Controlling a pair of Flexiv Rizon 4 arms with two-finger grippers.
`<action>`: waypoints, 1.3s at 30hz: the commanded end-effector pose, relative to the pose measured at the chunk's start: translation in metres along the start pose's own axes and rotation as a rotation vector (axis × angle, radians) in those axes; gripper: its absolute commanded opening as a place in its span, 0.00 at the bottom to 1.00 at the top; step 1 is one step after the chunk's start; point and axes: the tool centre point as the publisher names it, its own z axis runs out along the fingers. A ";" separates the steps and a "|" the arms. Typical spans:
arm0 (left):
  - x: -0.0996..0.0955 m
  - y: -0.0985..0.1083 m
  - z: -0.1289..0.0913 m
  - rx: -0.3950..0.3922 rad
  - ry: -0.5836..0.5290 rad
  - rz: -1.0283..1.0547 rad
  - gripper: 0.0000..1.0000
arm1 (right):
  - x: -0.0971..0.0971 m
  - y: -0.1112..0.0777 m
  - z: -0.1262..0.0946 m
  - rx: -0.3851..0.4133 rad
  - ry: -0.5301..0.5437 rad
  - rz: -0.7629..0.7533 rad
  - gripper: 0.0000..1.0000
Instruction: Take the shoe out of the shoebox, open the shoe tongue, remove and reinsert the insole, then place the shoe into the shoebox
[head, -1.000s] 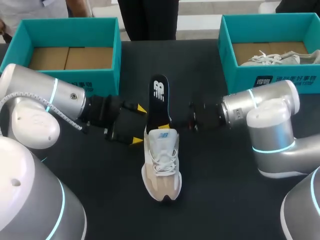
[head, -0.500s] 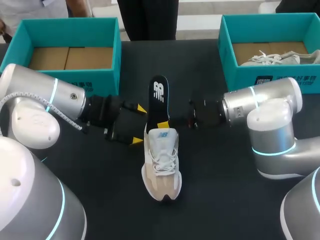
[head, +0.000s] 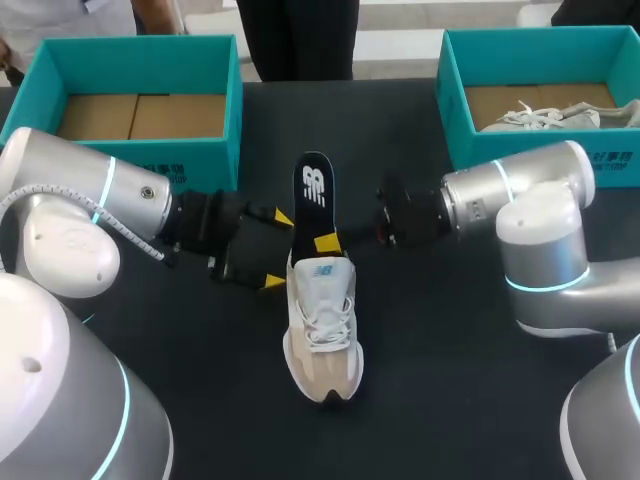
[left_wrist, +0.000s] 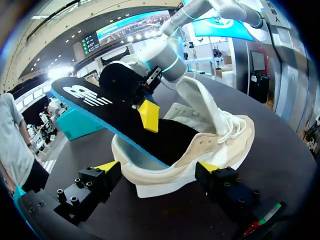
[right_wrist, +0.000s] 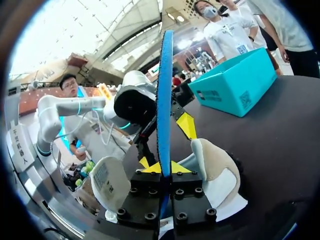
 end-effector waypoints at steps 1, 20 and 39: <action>0.000 0.000 0.000 -0.003 0.000 0.000 1.00 | -0.003 -0.013 0.001 0.019 0.027 0.034 0.00; 0.000 0.000 0.000 -0.003 0.000 0.000 1.00 | 0.005 -0.011 -0.002 0.056 -0.018 0.043 0.27; 0.000 0.000 0.000 -0.003 0.000 0.000 1.00 | -0.008 -0.009 0.005 0.069 0.026 0.041 0.00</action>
